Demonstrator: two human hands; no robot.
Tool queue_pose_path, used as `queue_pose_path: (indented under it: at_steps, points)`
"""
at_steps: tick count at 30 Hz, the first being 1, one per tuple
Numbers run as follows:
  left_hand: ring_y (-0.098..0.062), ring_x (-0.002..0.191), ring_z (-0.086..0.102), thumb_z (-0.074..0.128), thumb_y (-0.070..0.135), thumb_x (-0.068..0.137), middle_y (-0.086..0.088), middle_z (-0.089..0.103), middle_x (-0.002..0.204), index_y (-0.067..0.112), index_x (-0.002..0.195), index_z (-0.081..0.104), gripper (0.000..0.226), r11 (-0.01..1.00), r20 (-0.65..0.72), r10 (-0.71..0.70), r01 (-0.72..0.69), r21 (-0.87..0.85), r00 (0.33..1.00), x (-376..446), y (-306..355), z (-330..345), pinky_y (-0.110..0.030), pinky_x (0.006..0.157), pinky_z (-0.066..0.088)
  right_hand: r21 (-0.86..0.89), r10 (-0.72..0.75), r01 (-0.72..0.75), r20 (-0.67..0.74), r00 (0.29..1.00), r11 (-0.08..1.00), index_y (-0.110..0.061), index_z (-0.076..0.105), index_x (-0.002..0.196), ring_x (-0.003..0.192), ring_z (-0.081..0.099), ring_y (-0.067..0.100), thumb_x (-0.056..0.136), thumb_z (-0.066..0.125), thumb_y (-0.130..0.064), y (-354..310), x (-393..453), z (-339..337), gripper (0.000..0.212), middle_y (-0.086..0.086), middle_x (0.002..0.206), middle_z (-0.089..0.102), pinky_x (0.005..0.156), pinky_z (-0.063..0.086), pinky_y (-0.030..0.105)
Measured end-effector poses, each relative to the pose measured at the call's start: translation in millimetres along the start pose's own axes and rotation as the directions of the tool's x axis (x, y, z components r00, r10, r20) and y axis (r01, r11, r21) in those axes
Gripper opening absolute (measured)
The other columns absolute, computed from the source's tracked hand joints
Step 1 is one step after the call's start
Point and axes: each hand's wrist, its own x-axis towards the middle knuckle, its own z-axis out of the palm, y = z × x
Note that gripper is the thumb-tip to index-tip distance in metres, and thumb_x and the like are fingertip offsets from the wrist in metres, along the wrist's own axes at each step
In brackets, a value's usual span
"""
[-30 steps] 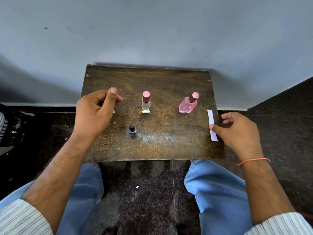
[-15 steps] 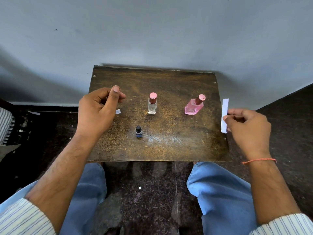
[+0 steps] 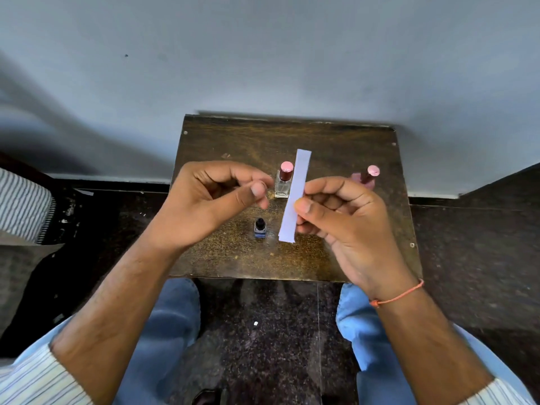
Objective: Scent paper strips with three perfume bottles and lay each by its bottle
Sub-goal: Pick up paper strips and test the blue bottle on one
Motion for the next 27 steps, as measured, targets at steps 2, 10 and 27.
queue_pose_path:
  at_steps: [2, 10, 27]
  points:
    - [-0.003, 0.082, 0.077, 0.069, 0.006, 0.093, 0.006, 0.083, 0.090, 0.003, 0.118, 0.076, 0.026, 1.000, 0.122, -0.024, 0.022, 0.014, 0.992, -1, 3, -5, -0.015, 0.080, 0.058, 0.012, 0.038, -0.038, 0.018, 0.999, 0.999, -0.018, 0.083, 0.090, 0.068, 0.075, 0.017, 0.070, 0.085, -0.013, 1, 1, 5, 0.020, 0.008, 0.082, 0.079, 0.063, 0.063, 0.028]
    - [-0.005, 0.087, 0.080, 0.073, 0.001, 0.088, 0.005, 0.085, 0.102, 0.005, 0.122, 0.074, 0.034, 0.991, 0.141, -0.129, 0.124, 0.042, 0.982, 0, 5, -8, -0.016, 0.080, 0.061, 0.014, 0.088, -0.088, 0.027, 0.996, 0.996, -0.013, 0.080, 0.099, 0.071, 0.077, 0.018, 0.075, 0.083, -0.009, 6, 5, 15, 0.025, 0.009, 0.085, 0.081, 0.065, 0.064, 0.028]
    - [0.002, 0.046, 0.051, 0.079, 0.011, 0.088, 0.003, 0.076, 0.066, -0.002, 0.110, 0.081, 0.026, 0.953, -0.091, -0.301, 0.296, -0.061, 0.949, 3, -1, -2, -0.010, 0.046, 0.039, -0.594, -0.356, 0.376, 0.158, 0.921, 0.711, -0.012, 0.078, 0.129, 0.084, 0.076, 0.023, 0.087, 0.092, -0.013, 27, 2, 9, 0.044, 0.002, 0.121, 0.072, 0.074, 0.067, 0.030]
